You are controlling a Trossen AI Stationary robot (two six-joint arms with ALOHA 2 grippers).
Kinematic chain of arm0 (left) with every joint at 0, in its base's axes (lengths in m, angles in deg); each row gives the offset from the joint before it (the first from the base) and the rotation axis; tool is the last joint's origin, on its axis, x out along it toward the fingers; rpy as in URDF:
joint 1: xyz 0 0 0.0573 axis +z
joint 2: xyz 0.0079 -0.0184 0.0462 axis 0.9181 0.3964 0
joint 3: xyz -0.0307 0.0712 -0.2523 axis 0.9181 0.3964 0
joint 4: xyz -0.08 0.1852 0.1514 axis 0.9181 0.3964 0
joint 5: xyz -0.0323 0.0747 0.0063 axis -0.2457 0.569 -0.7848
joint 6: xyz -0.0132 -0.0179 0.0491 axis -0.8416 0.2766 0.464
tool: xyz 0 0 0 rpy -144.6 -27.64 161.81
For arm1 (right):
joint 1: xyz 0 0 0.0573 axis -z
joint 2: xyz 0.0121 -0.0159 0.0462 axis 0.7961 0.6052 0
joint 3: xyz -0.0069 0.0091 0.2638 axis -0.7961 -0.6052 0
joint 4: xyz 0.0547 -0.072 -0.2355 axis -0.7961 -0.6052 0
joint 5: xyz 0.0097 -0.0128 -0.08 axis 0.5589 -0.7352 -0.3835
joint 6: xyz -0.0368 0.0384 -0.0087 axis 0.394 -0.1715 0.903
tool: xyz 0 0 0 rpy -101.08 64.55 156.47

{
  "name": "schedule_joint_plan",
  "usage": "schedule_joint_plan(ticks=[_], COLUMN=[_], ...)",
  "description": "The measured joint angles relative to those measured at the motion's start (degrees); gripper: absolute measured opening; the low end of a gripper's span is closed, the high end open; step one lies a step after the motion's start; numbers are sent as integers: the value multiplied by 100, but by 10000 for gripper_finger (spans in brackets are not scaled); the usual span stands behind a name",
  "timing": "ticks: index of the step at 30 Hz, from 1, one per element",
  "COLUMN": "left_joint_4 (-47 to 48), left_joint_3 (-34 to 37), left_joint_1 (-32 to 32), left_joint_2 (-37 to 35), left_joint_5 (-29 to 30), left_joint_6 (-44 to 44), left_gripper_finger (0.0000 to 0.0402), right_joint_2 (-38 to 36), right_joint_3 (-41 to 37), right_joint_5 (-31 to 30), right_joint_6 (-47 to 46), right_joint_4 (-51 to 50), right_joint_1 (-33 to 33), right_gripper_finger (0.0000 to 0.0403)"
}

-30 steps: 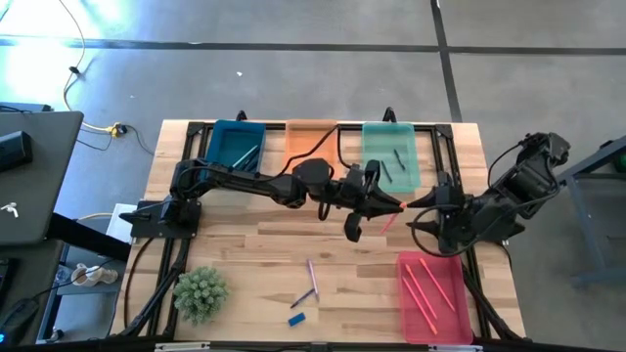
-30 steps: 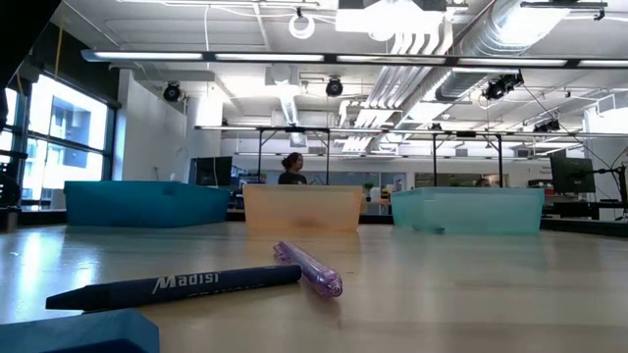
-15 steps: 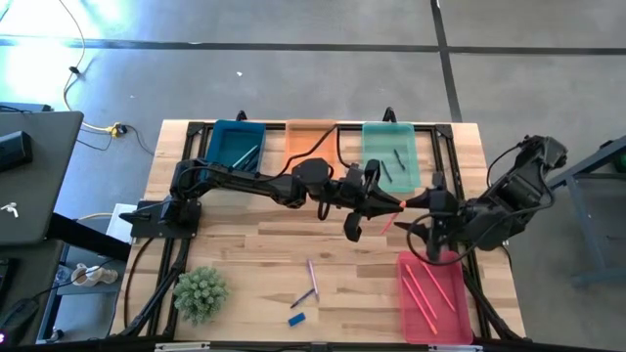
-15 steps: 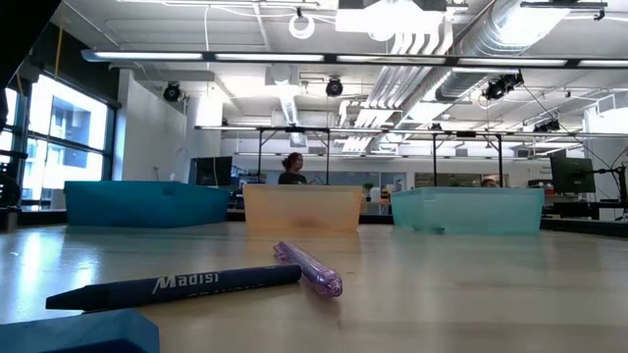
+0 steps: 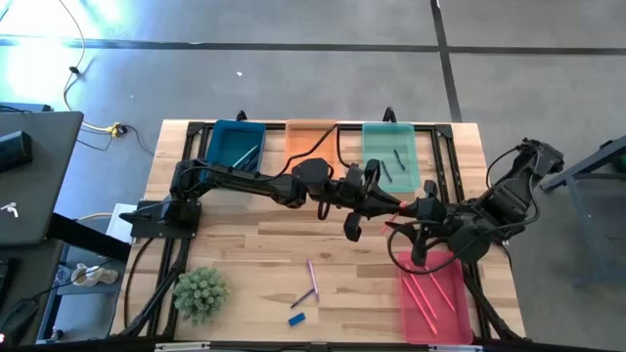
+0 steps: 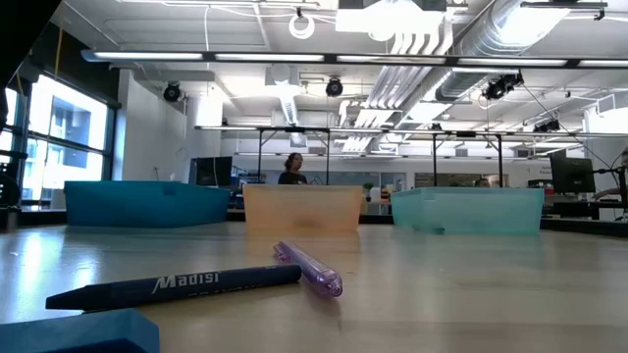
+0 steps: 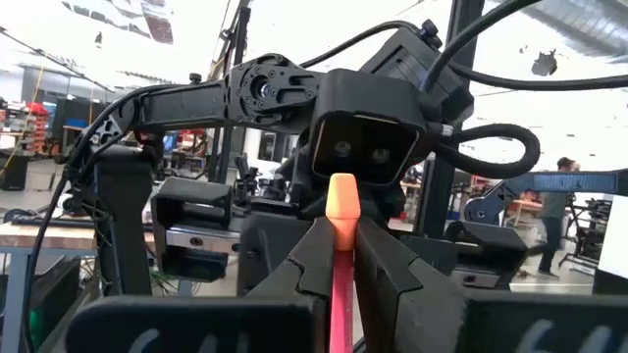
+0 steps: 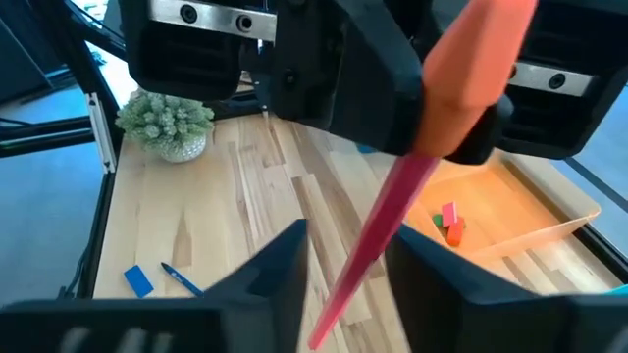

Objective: Sort crayons/erasers/pens/pencils in bins
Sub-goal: Put the pink colored pencil into the pink bin

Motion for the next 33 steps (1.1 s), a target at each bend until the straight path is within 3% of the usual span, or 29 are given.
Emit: schedule_joint_plan(ticks=[7,13,19,33], left_joint_4=[-8,-4,7,34], left_joint_3=[0,0,0,0], left_joint_1=[-4,0,-2,-2], left_joint_2=[0,0,0,2], left_joint_5=[-20,-20,-23,0], left_joint_6=[21,9,5,0], left_gripper_finger=[10,13,31,69], right_joint_2=[-17,-17,-17,-17], right_joint_3=[0,0,0,0], right_joint_5=[12,14,75,139], right_joint_6=[-37,-112,-112,-257], right_joint_4=[3,-15,-18,-48], right_joint_1=[0,9,9,7], right_gripper_finger=[12,25,6,11])
